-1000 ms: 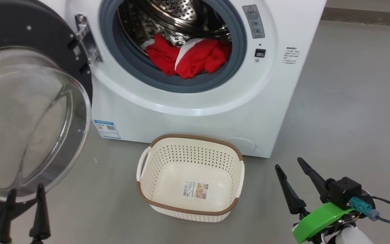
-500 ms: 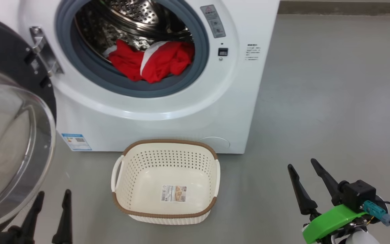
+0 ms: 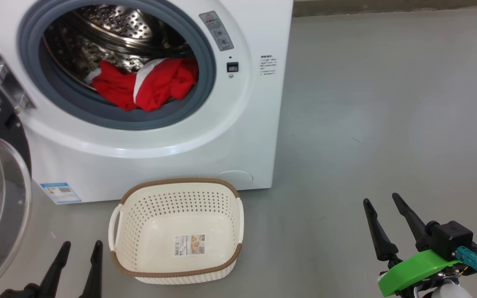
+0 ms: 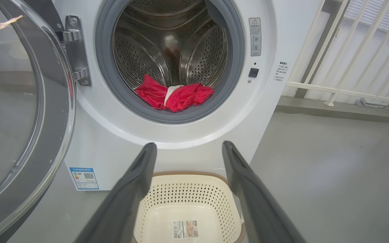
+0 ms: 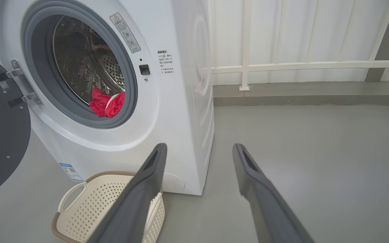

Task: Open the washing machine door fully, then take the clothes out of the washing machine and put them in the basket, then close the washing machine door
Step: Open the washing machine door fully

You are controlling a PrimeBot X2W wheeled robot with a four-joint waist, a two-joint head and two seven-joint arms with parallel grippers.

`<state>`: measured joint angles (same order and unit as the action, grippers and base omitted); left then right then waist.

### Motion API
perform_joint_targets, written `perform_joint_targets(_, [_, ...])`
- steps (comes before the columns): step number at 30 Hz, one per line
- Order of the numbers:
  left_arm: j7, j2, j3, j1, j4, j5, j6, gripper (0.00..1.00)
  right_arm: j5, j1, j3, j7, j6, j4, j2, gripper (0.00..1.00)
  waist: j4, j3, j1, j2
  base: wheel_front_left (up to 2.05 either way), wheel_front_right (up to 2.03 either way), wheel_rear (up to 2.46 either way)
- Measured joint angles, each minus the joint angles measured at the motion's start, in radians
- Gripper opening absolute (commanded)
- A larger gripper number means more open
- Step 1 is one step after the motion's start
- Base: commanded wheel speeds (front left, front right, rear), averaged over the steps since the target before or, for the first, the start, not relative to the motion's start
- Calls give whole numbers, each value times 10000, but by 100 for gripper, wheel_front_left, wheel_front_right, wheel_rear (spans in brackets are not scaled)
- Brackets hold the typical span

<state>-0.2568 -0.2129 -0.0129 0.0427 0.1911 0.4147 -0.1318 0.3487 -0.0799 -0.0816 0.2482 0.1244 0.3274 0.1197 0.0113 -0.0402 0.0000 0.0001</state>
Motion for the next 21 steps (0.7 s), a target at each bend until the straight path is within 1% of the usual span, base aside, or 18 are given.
perform_joint_targets(11, [2,0,29,1,-174,8,0,100,-59,12,284,0,0,-171,-52,100,672,-89,0,0,0,0,0])
perform_joint_targets(21, [2,0,63,1,-221,8,0,100,-67,201,393,0,0,-232,-54,100,867,-160,1,0,0,0,0])
